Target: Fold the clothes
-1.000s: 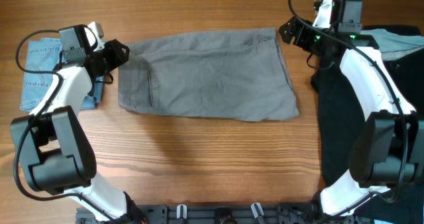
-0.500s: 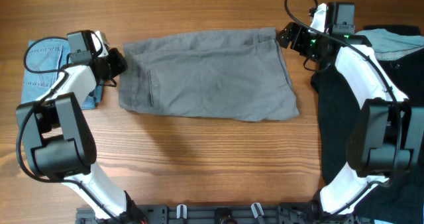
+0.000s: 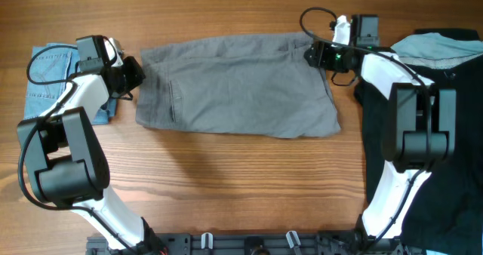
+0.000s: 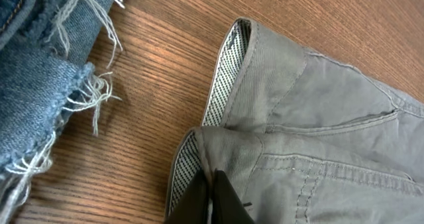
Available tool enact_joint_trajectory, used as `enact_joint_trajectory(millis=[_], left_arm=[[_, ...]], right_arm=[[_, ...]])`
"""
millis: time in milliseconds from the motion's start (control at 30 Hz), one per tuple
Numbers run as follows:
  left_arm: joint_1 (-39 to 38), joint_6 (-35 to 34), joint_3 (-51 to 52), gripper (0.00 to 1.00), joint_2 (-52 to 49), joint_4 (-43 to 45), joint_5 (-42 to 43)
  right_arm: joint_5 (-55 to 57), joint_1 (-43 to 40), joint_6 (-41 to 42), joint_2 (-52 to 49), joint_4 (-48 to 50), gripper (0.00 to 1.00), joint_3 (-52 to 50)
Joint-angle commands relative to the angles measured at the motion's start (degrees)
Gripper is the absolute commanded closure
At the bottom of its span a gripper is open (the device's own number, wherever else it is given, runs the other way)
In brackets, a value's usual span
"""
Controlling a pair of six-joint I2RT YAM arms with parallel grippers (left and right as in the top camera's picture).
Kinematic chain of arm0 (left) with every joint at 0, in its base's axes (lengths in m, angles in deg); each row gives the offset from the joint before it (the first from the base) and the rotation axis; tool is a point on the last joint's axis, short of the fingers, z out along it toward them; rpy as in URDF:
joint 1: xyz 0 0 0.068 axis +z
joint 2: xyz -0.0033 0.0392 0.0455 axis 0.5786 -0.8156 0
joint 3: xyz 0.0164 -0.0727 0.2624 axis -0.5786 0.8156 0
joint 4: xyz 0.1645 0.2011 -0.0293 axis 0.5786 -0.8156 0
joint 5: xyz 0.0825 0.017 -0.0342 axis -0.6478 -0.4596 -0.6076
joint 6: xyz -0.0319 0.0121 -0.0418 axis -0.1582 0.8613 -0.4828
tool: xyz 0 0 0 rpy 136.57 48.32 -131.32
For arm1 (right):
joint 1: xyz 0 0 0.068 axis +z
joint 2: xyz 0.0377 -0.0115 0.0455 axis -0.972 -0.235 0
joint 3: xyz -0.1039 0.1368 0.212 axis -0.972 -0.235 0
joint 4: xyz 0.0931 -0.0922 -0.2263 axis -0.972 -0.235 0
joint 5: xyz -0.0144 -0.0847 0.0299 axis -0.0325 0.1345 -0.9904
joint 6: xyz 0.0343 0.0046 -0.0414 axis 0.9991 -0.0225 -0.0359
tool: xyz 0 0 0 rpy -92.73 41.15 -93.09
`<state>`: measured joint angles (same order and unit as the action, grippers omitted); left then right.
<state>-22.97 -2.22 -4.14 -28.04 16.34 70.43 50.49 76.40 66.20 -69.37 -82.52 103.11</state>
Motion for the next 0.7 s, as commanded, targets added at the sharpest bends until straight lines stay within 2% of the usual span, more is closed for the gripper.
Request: enact_joint_trajectory(millis=[0, 67, 100, 167, 367, 500, 667], left_arm=[[0.3, -0.3, -0.1, 0.96, 1.8, -0.1, 0.7], [0.3, -0.3, -0.1, 0.96, 1.8, -0.1, 0.7], [0.3, -0.3, -0.1, 0.96, 1.8, -0.1, 0.7], [0.3, -0.3, -0.1, 0.96, 1.8, -0.1, 0.7], [0.3, -0.3, -0.1, 0.96, 1.8, -0.1, 0.7], [0.3, -0.3, -0.1, 0.95, 1.8, -0.1, 0.7], [0.3, -0.3, -0.1, 0.96, 1.8, -0.1, 0.7]], right_arm=[[-3.6, 0.4, -2.2, -1.3, 3.9, 0.36, 0.1], [-4.8, 0.6, -2.2, -1.3, 4.1, 0.44, 0.1], [-4.7, 0.5, -2.2, -1.3, 4.0, 0.44, 0.1], [-4.3, 0.3, -2.0, -1.3, 4.2, 0.38, 0.1], [-9.3, 0.3, -2.2, -0.9, 5.4, 0.38, 0.1], [-9.5, -1.6, -1.9, 2.2, 7.5, 0.32, 0.3], [-7.8, -2.3, -0.8, 2.2, 1.2, 0.3, 0.2]])
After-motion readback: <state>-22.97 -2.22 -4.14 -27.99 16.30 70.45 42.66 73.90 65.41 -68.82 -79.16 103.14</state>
